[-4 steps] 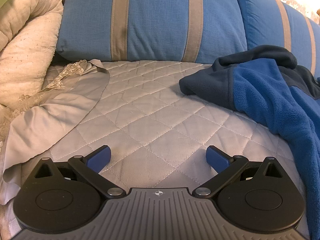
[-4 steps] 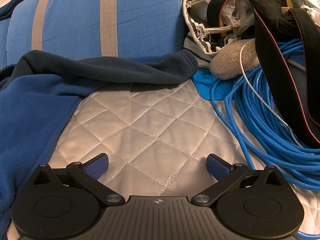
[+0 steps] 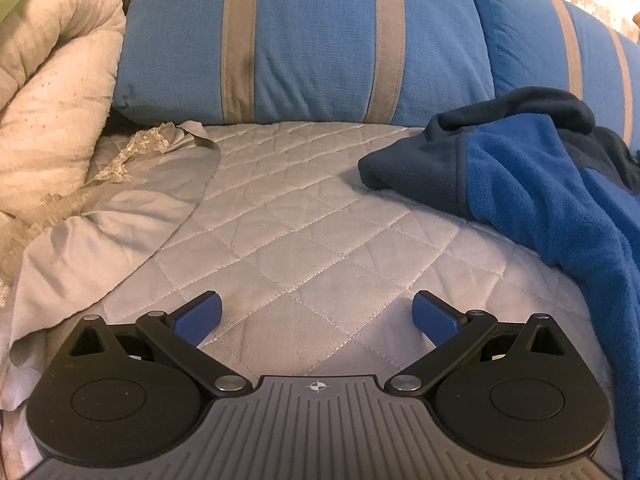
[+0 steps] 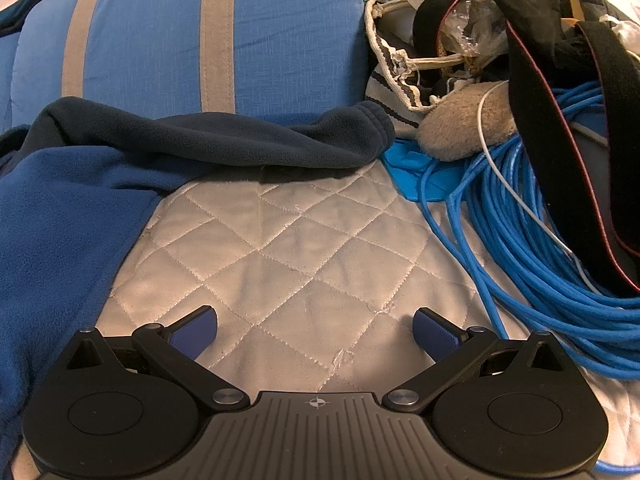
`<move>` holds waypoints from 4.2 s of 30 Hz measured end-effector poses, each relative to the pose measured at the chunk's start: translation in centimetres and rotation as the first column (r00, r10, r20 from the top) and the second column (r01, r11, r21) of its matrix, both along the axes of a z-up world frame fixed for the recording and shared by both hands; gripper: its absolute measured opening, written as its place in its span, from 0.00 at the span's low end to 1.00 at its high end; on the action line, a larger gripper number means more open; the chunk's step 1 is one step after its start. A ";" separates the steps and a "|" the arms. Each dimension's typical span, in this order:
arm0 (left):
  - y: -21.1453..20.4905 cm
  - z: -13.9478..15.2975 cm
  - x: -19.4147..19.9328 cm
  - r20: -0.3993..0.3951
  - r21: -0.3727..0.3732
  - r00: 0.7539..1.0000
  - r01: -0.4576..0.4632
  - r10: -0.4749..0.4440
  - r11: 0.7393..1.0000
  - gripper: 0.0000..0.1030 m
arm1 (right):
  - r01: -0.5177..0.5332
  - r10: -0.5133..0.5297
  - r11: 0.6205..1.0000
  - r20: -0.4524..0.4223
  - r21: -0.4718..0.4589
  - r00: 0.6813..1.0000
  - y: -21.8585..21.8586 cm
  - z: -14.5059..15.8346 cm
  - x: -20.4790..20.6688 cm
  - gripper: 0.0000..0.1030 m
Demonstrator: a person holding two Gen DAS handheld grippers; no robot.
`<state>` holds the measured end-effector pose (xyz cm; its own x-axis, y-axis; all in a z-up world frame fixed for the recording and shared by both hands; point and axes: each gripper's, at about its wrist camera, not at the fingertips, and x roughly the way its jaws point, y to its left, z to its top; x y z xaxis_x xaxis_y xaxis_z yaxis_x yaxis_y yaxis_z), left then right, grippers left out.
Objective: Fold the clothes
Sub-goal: 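Move both open grippers over the crumpled blue fleece jacket, then close the right gripper on the blue fleece jacket's edge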
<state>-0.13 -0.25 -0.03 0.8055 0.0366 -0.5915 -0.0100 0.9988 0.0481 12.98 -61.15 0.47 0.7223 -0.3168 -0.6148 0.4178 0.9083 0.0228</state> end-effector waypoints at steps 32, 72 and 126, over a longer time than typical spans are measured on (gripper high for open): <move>-1.9 5.4 -9.1 0.035 -0.207 0.999 0.014 -0.006 0.978 1.00 | -0.116 0.113 0.991 0.045 0.071 0.993 3.8 5.1 -14.5 1.00; -7.9 14.5 -15.0 0.093 -0.064 0.966 0.247 -0.241 0.967 1.00 | -0.326 0.314 0.798 0.113 0.506 0.943 8.8 2.4 -24.4 0.66; -1.1 0.4 -22.1 -0.165 -0.625 0.969 0.043 -0.185 0.780 1.00 | -0.222 0.125 0.799 0.207 0.559 0.970 2.5 9.3 -29.5 0.08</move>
<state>-22.26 -1.31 0.37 0.6372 -0.4746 -0.6072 0.0446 0.8092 -0.5858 -16.49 -58.67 9.81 0.8301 0.1989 -0.5210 0.2014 0.7643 0.6126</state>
